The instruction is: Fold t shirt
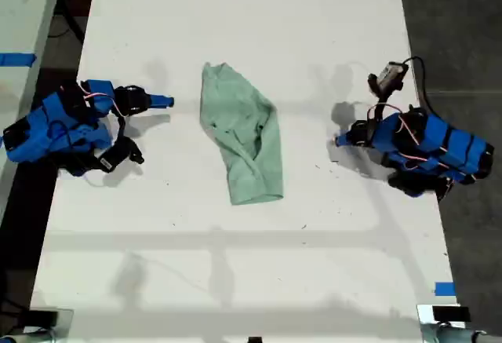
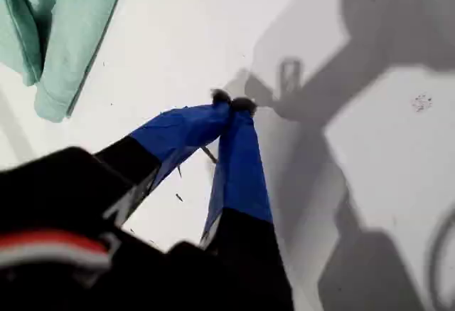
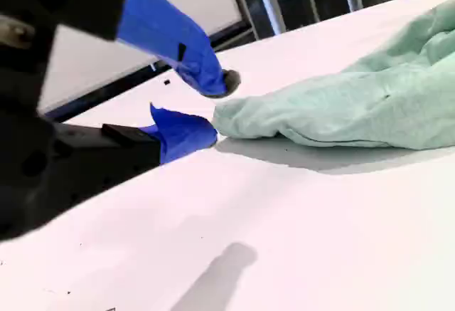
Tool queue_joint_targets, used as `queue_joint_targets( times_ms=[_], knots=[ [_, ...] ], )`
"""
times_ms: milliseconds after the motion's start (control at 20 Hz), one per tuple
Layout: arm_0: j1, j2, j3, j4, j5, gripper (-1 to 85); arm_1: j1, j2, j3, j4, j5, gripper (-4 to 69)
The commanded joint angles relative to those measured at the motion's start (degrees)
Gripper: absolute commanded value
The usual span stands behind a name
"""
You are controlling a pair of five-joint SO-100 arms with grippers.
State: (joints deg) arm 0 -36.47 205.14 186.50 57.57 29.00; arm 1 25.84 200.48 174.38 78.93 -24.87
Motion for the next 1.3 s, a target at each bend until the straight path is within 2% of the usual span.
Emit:
queue_joint_targets(
  times_ms=[0, 150, 300, 350, 400, 450, 550, 700, 750, 800, 850, 1000, 1100, 1250],
  knots=[
    [5.0, 1.0, 2.0, -6.9, -19.8, -0.3, 1.0, 0.5, 2.9, -1.4, 12.2, 1.7],
    [5.5, 1.0, 2.0, -7.2, -19.5, -0.3, 1.1, 0.5, 2.5, -1.0, 11.9, 1.8],
    [6.5, 1.0, 0.8, -5.6, -15.7, 0.4, 1.4, 0.5, 1.1, -1.5, 7.8, 1.9],
    [7.0, 1.0, 0.1, -5.9, -15.6, -0.3, -0.6, 0.5, 0.7, -2.2, 9.7, 1.9],
    [9.1, 1.0, 0.0, -10.3, -15.4, -0.3, -2.6, 0.5, 0.4, -5.8, 9.7, 1.9],
    [9.9, 1.0, -0.4, -14.4, -14.9, -0.3, -3.5, 0.2, -1.0, -6.8, 11.0, 1.5],
    [11.0, -2.2, -7.6, -13.8, -17.2, -0.3, -3.5, -1.8, -10.4, -0.4, 15.3, 1.5],
    [18.5, -34.2, -33.7, -11.2, -24.8, -0.3, -8.8, -20.7, -32.6, -0.6, 18.5, 1.5],
    [21.9, -45.4, -44.2, -9.1, -26.5, 2.0, -11.5, -29.6, -40.0, -2.1, 18.5, 1.5],
    [25.1, -55.1, -53.4, -7.6, -27.9, 10.9, -14.7, -38.5, -46.8, -2.7, 19.4, 1.5],
    [27.5, -62.8, -61.2, -6.2, -30.2, 14.4, -18.2, -46.4, -52.5, -4.0, 19.8, 4.3],
    [34.7, -79.9, -72.2, -9.8, -33.0, 16.4, -25.4, -63.5, -63.9, -8.0, 19.8, 25.2],
    [38.6, -92.0, -77.6, -11.9, -35.2, 17.5, -28.4, -71.4, -68.6, -10.4, 19.4, 28.9],
    [41.7, -108.5, -86.4, -11.8, -39.2, 17.3, -30.1, -77.8, -69.8, -16.3, 18.0, 29.2]
  ],
)
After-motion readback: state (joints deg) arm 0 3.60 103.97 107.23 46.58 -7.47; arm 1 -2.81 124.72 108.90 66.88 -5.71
